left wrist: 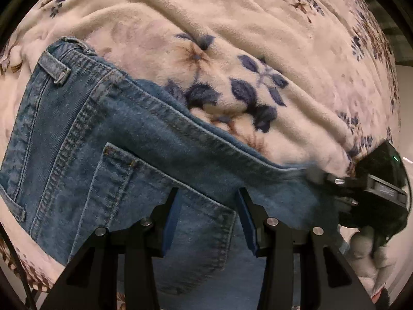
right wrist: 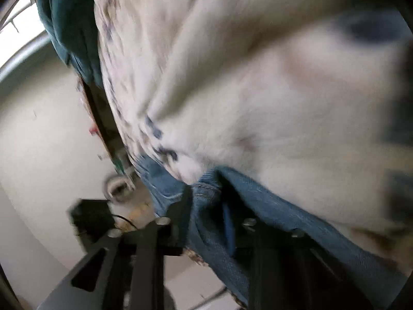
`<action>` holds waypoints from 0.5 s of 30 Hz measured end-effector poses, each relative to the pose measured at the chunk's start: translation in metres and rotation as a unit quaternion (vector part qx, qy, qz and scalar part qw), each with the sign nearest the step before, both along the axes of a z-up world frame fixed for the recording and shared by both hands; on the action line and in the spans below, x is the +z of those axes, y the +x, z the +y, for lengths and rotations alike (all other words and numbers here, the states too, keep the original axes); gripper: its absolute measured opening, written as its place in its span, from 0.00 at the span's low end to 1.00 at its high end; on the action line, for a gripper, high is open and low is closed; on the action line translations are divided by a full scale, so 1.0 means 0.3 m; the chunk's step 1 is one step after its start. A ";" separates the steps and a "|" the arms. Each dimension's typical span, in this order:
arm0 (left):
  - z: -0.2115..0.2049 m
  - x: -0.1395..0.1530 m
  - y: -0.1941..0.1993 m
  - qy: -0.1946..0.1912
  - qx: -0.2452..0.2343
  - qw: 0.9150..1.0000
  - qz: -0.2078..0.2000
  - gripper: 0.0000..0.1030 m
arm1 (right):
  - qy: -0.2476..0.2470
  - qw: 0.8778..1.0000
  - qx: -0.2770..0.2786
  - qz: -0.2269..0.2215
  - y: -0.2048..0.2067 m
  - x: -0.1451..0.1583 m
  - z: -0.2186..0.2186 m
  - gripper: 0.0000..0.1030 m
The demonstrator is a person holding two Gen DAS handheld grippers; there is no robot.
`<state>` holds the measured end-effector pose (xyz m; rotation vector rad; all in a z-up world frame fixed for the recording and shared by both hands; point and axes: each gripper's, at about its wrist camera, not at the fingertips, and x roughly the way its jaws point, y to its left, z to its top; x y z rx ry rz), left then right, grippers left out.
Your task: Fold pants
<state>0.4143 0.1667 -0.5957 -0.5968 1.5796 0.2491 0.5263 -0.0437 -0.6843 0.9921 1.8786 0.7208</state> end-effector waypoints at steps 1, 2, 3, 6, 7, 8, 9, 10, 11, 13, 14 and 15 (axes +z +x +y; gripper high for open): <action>0.004 -0.006 -0.005 -0.002 0.000 1.000 0.000 0.40 | 0.010 0.999 -0.027 -0.013 0.009 0.025 -0.068 0.07; 0.007 -0.009 -0.009 -0.004 0.001 1.000 0.000 0.40 | 0.026 0.997 -0.068 -0.024 0.026 0.043 -0.135 0.05; 0.008 -0.008 -0.011 -0.004 0.001 1.000 -0.001 0.40 | 0.039 0.994 -0.096 -0.025 0.035 0.050 -0.181 0.05; 0.007 0.014 -0.014 -0.015 0.008 1.000 -0.002 0.40 | 0.001 0.997 -0.071 -0.040 0.051 0.090 -0.243 0.06; 0.004 0.031 -0.014 -0.025 0.011 1.000 -0.006 0.40 | -0.004 0.998 -0.034 -0.052 0.052 0.120 -0.222 0.08; -0.005 0.051 -0.008 -0.031 0.010 0.999 -0.013 0.40 | -0.014 0.998 0.005 -0.065 0.048 0.150 -0.199 0.11; -0.021 0.072 0.003 -0.034 0.003 0.999 -0.021 0.40 | -0.043 0.993 0.060 -0.097 0.039 0.201 -0.166 0.26; -0.032 0.086 0.013 -0.034 -0.002 0.999 -0.026 0.40 | -0.068 0.985 0.092 -0.126 0.026 0.238 -0.145 0.47; -0.053 0.104 0.032 -0.030 -0.015 0.999 -0.035 0.40 | -0.115 0.969 0.134 -0.172 0.011 0.284 -0.125 0.52; -0.091 0.121 0.070 -0.028 -0.036 0.998 -0.044 0.40 | -0.162 0.943 0.183 -0.227 -0.017 0.334 -0.109 0.52; -0.108 0.116 0.090 -0.043 -0.038 0.998 -0.040 0.40 | -0.171 0.940 0.190 -0.224 -0.024 0.336 -0.118 0.52; -0.116 0.104 0.102 -0.064 -0.032 0.997 -0.035 0.40 | -0.178 0.939 0.195 -0.219 -0.030 0.333 -0.128 0.52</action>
